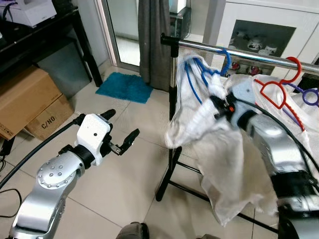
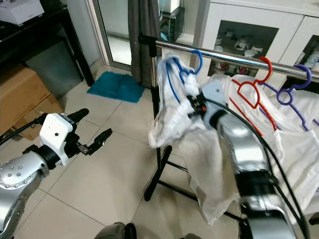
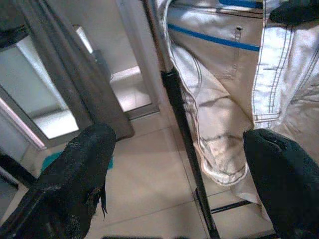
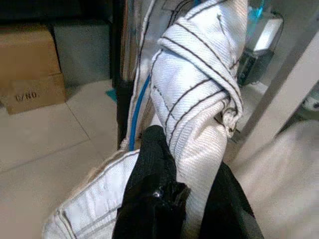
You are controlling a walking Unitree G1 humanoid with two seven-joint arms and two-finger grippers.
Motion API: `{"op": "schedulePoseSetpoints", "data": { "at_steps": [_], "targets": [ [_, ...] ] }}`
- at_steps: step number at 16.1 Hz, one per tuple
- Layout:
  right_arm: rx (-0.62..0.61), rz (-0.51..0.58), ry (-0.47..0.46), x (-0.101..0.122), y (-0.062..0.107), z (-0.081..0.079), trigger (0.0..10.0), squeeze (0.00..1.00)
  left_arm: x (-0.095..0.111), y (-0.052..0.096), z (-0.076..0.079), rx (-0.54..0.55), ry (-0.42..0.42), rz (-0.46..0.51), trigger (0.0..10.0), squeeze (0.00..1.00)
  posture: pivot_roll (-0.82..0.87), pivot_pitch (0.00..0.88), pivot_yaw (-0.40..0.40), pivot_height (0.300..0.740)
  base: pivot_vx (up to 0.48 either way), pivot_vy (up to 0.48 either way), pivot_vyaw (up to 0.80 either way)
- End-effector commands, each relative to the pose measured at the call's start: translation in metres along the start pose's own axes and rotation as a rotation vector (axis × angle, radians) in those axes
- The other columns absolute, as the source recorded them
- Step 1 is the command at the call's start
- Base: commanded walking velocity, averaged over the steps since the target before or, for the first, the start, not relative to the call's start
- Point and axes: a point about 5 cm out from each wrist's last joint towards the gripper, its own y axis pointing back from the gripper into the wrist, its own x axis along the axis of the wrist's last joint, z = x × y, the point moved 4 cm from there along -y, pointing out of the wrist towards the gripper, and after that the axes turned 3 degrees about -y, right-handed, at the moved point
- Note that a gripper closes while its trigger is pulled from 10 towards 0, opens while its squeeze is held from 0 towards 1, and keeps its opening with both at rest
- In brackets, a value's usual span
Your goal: Hang hanger
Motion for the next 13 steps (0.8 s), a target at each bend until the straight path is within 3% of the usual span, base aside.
{"op": "schedulePoseSetpoints", "data": {
  "at_steps": [1,4,5,6,7,11,12,13],
  "targets": [
    [0.029,0.057,0.051,0.018,0.011,0.002,0.0,0.00,-0.002,0.003,-0.006,-0.008,-0.014,-0.014,10.0,1.00,-0.07,0.052,0.116,0.740,0.000,0.000,0.00],
    [0.123,0.027,0.100,0.011,0.032,-0.001,0.0,0.00,-0.010,0.005,-0.009,-0.053,-0.054,-0.059,10.0,1.00,-0.07,0.057,0.116,0.740,0.000,0.000,0.00],
    [0.253,0.022,0.117,0.013,0.047,-0.011,0.0,0.00,-0.021,0.007,-0.017,-0.073,-0.118,-0.119,10.0,1.00,-0.08,0.062,0.111,0.740,0.000,0.000,0.00],
    [0.330,0.028,0.108,0.017,0.056,-0.018,0.0,0.00,-0.026,0.008,-0.025,-0.071,-0.163,-0.154,10.0,0.93,-0.08,0.064,0.110,0.740,0.000,0.000,0.00],
    [0.447,0.050,0.087,0.026,0.069,-0.030,0.0,0.00,-0.029,0.006,-0.040,-0.054,-0.232,-0.193,10.0,0.00,-0.08,0.064,0.111,0.740,0.000,0.000,0.00],
    [0.561,0.071,0.073,0.033,0.078,-0.044,0.0,0.00,-0.026,0.000,-0.048,-0.059,-0.210,-0.174,10.0,0.00,-0.07,0.071,0.110,0.740,0.000,0.000,0.00],
    [0.591,0.079,0.077,0.036,0.078,-0.049,0.0,0.00,-0.019,-0.007,-0.034,-0.123,-0.101,-0.095,8.0,0.00,-0.07,0.070,0.122,0.740,0.000,0.000,0.00],
    [0.600,0.084,0.080,0.038,0.078,-0.052,0.0,0.00,-0.014,-0.010,-0.023,-0.175,-0.037,-0.051,8.3,0.00,-0.07,0.070,0.122,0.740,0.000,0.000,0.00]
  ]
}}
